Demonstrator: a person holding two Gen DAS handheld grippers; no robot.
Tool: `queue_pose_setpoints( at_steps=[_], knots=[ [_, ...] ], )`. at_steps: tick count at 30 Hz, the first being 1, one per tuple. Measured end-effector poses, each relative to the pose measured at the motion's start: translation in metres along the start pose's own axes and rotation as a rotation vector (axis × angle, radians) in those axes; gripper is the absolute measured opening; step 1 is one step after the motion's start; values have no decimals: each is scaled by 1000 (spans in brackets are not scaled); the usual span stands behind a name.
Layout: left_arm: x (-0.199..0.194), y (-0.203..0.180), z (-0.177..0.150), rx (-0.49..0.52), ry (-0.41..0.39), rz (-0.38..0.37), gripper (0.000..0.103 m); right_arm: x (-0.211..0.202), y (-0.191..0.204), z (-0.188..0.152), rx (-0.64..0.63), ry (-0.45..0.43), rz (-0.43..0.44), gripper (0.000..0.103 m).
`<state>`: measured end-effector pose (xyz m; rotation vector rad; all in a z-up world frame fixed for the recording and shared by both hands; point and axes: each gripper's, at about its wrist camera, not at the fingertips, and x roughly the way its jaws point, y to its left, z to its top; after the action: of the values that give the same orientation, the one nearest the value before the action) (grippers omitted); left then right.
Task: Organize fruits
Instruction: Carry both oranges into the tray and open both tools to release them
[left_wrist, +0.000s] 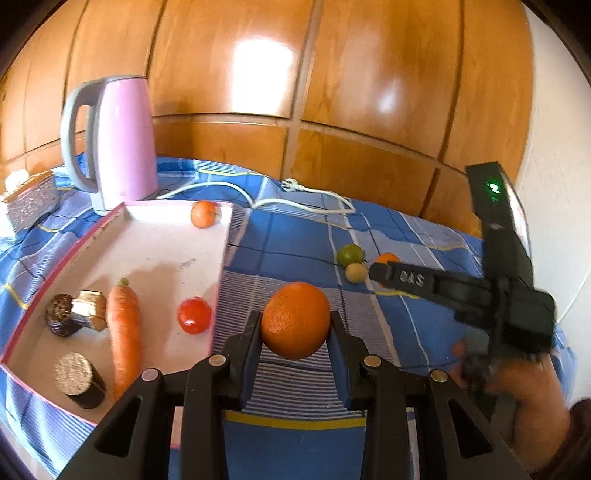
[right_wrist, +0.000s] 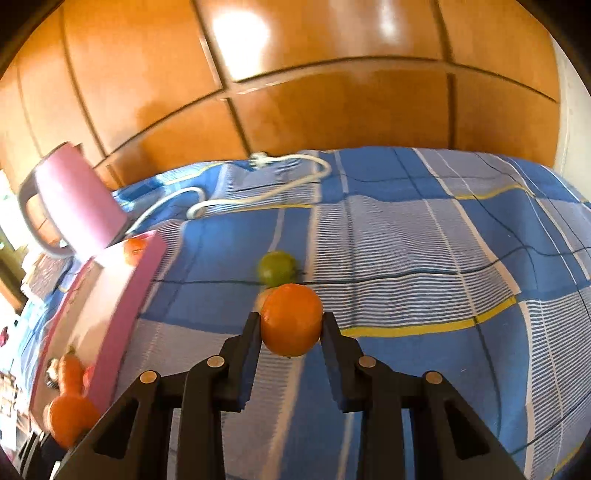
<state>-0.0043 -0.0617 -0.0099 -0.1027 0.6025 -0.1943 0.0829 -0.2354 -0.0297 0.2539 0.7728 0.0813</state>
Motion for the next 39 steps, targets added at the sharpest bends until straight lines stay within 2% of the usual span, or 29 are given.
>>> queue_pose_setpoints(
  at_steps=[9,18,22,28,32,39],
  knots=[
    [-18,29,13,-86,-42,93,34,-18,42,-14,-65,-1,130,32],
    [-30,74,25,-200,-64,203,34,-20,89,-24,-93,25,244,32],
    [-31,102,33,-246,-66,273,34,-14,112,-26,-124,42,280,32],
    [-24,136,30,-370,-34,309,34,-9,141,-29,-178,59,311,32],
    [-19,141,26,-392,-33,324,34,-6,157,-30,-218,61,315,32],
    [-9,151,23,-440,-14,350,35,1,163,-30,-234,80,316,33]
  ],
)
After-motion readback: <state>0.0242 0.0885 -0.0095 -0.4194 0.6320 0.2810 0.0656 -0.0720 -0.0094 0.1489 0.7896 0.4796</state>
